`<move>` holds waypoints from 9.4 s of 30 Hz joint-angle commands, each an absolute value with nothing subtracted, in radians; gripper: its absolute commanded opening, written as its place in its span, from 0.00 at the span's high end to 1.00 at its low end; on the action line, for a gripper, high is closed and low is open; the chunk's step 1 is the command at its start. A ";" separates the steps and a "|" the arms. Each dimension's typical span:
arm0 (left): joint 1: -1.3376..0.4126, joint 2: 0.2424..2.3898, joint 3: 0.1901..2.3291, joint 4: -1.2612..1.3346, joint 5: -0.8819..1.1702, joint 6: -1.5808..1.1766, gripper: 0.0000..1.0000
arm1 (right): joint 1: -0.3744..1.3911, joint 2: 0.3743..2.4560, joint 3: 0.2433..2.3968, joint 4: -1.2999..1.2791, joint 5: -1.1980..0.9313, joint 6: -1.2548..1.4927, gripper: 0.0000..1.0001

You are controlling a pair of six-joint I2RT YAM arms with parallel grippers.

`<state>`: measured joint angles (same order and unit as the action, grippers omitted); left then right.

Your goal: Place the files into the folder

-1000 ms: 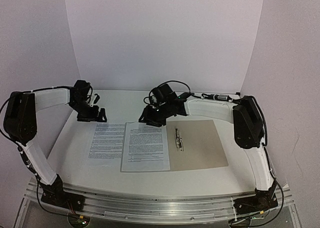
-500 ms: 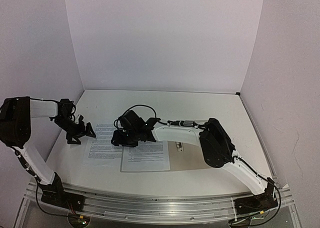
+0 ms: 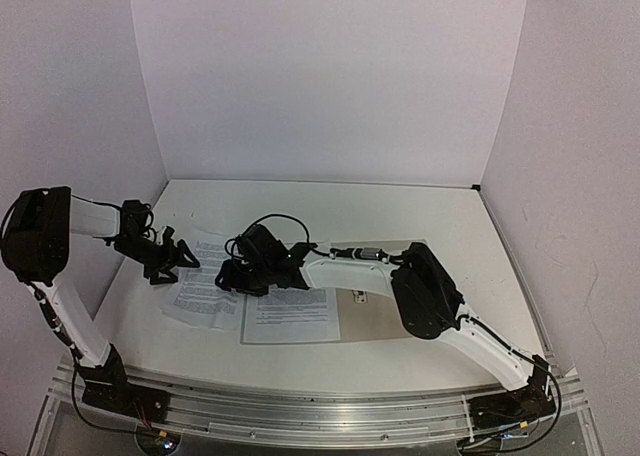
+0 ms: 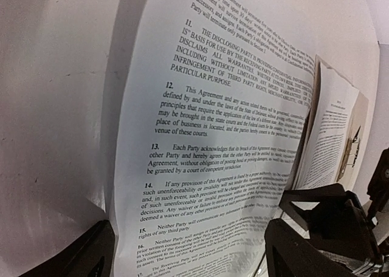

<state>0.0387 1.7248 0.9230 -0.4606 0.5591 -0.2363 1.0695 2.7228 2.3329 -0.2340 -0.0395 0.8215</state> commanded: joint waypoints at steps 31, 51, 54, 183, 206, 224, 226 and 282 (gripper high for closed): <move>0.032 1.798 0.910 -0.482 0.676 -0.227 1.00 | 1.046 2.840 2.314 -0.123 -0.278 0.982 0.41; 0.034 1.803 0.954 -0.556 0.472 -0.186 1.00 | 1.028 2.715 2.236 -0.098 -0.221 0.954 0.39; 0.032 1.801 0.954 -0.541 0.534 -0.187 1.00 | 1.030 2.815 2.346 -0.097 -0.267 0.984 0.39; -0.300 1.700 1.051 -0.462 1.102 -0.182 0.66 | 0.966 2.186 1.463 0.444 -0.420 0.989 0.77; -0.430 1.705 1.610 -0.964 0.622 0.295 1.00 | 0.791 1.744 1.096 0.395 -0.329 0.798 0.29; -0.763 1.501 1.866 -0.826 -0.097 0.812 1.00 | 0.707 1.418 0.811 0.539 -0.117 0.245 0.10; -0.764 1.488 1.876 -0.819 -0.065 0.806 1.00 | 0.707 1.397 0.757 0.675 -0.152 0.186 0.09; -0.611 1.487 1.699 -0.723 0.195 0.160 0.07 | 0.355 1.611 1.365 -0.482 -0.622 0.354 1.00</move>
